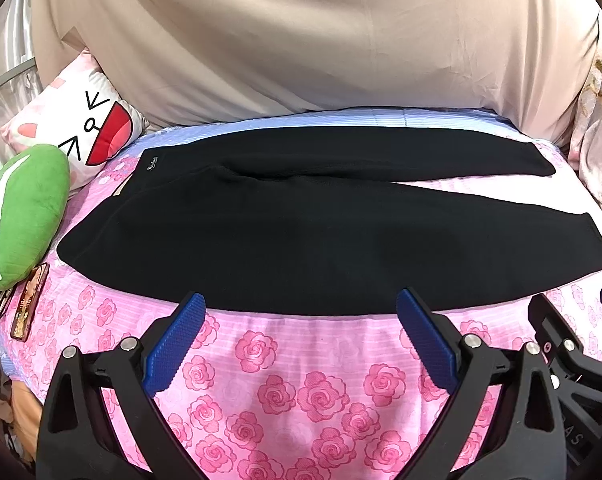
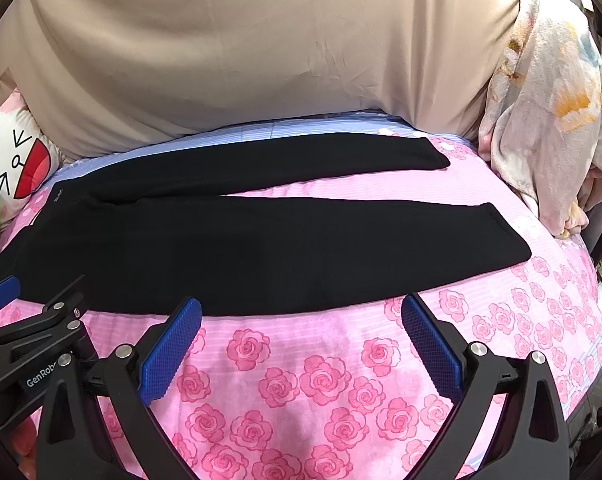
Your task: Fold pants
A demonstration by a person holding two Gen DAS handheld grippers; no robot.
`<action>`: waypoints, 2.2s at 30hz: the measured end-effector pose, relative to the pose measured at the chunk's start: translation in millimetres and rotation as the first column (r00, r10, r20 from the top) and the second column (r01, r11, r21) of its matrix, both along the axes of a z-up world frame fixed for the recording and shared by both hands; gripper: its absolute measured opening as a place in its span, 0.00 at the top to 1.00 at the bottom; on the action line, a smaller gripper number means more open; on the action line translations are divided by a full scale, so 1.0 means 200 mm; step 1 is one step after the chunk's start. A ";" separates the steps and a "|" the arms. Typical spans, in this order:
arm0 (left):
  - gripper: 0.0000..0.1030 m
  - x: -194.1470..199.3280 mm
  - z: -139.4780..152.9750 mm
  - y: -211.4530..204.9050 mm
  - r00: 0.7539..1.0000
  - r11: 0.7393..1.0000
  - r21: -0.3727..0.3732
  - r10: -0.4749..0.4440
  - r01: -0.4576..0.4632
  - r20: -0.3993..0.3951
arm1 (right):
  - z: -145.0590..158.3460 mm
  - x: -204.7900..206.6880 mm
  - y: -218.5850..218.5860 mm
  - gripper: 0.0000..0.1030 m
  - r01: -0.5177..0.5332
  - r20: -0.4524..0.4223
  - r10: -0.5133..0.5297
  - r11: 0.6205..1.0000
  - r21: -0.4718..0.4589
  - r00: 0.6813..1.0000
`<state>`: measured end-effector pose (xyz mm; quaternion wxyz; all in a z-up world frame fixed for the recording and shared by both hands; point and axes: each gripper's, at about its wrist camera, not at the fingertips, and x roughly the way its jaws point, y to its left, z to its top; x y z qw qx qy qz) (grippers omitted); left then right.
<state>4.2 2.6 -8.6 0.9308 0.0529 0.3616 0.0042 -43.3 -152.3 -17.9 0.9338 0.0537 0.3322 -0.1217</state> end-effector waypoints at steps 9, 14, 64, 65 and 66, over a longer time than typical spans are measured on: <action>0.08 0.02 -0.01 0.00 1.000 1.000 0.004 0.004 -0.004 -0.006 | -0.01 0.02 0.00 0.05 0.002 -0.008 -0.002 1.000 0.000 1.000; 0.08 0.03 -0.02 -0.01 1.000 1.000 0.005 0.003 -0.003 -0.012 | -0.01 0.02 0.00 0.05 0.001 -0.009 -0.001 1.000 0.001 1.000; 0.07 0.73 -0.12 0.56 0.979 0.980 0.013 0.199 -0.198 -0.054 | -0.15 1.62 -1.71 0.11 0.097 -0.141 -0.088 0.993 0.060 0.986; 0.07 0.78 -0.10 0.57 0.981 0.981 0.024 0.192 -0.191 -0.034 | -0.17 1.67 -1.75 0.11 0.094 -0.148 -0.080 0.991 0.091 0.986; 0.07 0.81 -0.09 0.58 0.980 0.980 0.044 0.196 -0.195 -0.017 | -0.19 1.70 -1.77 0.11 0.092 -0.157 -0.073 0.989 0.115 0.985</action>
